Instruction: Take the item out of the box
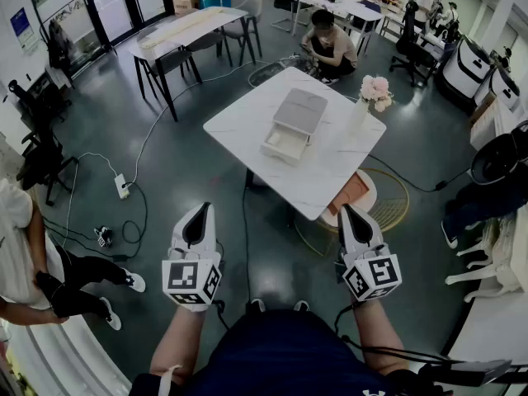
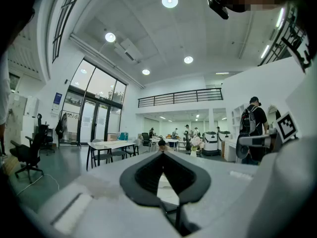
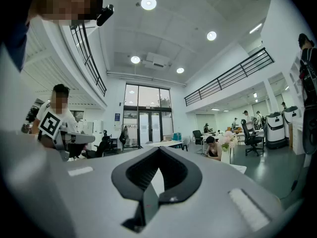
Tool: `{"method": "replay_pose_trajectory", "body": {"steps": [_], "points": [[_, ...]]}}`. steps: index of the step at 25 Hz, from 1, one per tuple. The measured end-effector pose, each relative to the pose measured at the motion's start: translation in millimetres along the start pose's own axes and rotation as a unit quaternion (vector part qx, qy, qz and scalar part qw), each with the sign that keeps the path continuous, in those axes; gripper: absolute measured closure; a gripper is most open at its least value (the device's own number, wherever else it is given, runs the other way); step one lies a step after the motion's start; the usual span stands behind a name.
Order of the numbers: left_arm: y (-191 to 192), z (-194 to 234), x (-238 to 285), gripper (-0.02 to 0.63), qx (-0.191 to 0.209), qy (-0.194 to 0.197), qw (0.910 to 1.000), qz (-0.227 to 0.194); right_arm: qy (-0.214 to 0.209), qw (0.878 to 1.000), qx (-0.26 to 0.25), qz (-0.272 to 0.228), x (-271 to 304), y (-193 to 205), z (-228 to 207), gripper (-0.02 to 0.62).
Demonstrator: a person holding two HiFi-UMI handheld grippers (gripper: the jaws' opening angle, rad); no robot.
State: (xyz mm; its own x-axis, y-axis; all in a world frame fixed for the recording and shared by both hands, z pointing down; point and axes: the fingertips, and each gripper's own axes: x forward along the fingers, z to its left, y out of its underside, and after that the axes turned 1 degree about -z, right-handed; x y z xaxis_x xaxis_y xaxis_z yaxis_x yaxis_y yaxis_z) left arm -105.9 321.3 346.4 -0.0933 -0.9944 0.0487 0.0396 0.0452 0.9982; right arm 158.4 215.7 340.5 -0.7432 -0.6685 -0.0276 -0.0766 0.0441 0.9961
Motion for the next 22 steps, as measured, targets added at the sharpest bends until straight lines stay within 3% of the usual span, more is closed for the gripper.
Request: {"method": "replay_pose_trajectory", "body": {"steps": [12,22], "points": [[20.2,59.4,10.3,0.604,-0.013,0.009,0.9997,0.021,0.040,0.999,0.014,0.012,28.5,15.9,22.1,0.592],[45.2,83.6,69.4,0.604,-0.027,-0.003,0.9982,0.053,0.037,0.998,0.037,0.042,92.3,45.4,-11.1,0.592]]}}
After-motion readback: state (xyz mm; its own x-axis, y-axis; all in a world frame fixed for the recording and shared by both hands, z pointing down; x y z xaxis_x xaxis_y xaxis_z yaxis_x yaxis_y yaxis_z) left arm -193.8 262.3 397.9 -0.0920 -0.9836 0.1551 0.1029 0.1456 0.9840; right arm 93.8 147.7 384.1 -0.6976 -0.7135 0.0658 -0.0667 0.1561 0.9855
